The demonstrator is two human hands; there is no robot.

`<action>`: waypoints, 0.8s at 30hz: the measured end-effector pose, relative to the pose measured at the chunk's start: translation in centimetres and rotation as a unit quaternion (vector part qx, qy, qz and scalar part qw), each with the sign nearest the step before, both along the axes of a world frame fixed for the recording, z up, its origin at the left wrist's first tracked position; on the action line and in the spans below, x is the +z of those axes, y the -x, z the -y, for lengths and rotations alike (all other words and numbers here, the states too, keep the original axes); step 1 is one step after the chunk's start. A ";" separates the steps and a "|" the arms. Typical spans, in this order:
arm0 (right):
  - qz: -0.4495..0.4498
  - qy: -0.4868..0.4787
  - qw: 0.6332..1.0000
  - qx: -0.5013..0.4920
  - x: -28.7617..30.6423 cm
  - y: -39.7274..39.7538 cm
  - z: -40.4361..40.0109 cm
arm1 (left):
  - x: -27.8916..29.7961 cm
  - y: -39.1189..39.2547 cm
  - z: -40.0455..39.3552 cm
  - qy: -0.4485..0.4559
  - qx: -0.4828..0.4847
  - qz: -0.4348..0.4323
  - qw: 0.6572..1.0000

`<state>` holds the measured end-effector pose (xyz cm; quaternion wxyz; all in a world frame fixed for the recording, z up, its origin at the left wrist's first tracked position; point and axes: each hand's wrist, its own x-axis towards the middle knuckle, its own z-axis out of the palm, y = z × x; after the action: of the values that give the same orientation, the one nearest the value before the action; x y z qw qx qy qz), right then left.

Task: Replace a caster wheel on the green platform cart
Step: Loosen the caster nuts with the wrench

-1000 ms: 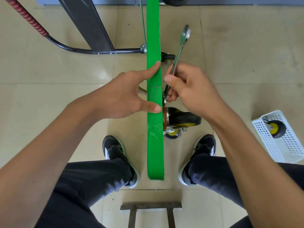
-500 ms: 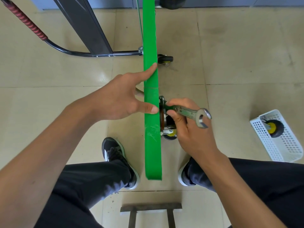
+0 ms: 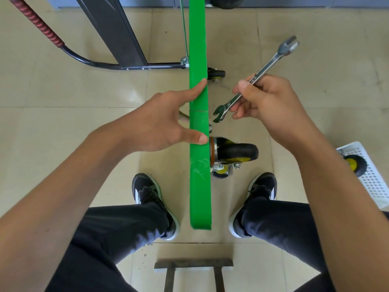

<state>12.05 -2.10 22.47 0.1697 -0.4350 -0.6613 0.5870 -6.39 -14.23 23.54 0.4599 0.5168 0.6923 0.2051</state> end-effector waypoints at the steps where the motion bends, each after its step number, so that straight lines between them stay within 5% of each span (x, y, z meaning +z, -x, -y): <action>1: 0.009 0.014 1.000 0.011 0.1 0.4 -0.3 | 0.0 0.0 0.0 0.000 0.000 0.000 1.000; 13: 0.051 -0.022 0.996 0.069 -0.2 1.7 -0.1 | -0.3 0.2 -0.1 -0.007 -0.006 0.000 1.000; 24: 0.009 -0.066 0.998 0.011 -1.3 0.5 1.7 | -0.5 0.3 0.0 -0.004 -0.005 0.000 1.000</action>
<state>11.53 -3.79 21.20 0.1859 -0.4206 -0.7049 0.5400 -6.65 -14.20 23.06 0.4591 0.5218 0.6889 0.2059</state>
